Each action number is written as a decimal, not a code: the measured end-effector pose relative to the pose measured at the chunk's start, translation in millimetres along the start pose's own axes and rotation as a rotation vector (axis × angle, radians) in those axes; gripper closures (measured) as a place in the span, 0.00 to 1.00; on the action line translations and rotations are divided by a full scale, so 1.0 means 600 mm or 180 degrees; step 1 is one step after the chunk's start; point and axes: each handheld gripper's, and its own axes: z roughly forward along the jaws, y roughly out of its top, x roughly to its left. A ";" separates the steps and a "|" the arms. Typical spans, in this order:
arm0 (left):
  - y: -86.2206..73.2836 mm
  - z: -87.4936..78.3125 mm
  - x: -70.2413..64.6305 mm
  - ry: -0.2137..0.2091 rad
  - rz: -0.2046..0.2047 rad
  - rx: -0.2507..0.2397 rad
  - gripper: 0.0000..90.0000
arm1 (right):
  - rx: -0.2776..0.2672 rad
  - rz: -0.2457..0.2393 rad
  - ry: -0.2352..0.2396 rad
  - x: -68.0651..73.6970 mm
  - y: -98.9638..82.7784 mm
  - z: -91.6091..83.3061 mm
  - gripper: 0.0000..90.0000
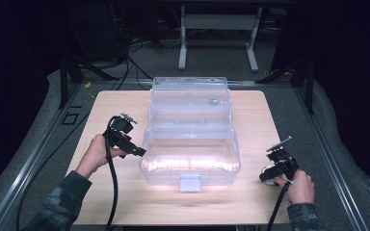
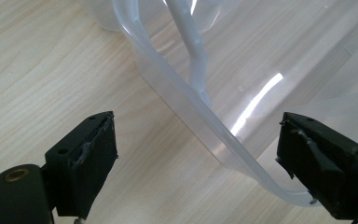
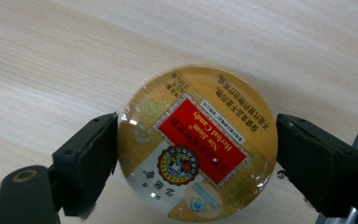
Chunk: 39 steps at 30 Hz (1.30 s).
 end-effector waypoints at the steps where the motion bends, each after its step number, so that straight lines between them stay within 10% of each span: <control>1: -0.001 0.000 0.004 -0.0016 -0.0020 0.0005 0.11 | -0.0009 0.0001 0.0014 -0.001 -0.001 0.004 0.21; 21: -0.048 -0.074 0.046 0.0307 -0.0327 -0.0142 0.00 | -0.0097 -0.0047 0.0132 -0.001 0.007 -0.050 0.22; 39: -0.070 -0.043 0.097 0.0214 -0.0472 -0.0021 0.00 | -0.0124 -0.0337 0.0074 0.048 0.077 -0.135 0.22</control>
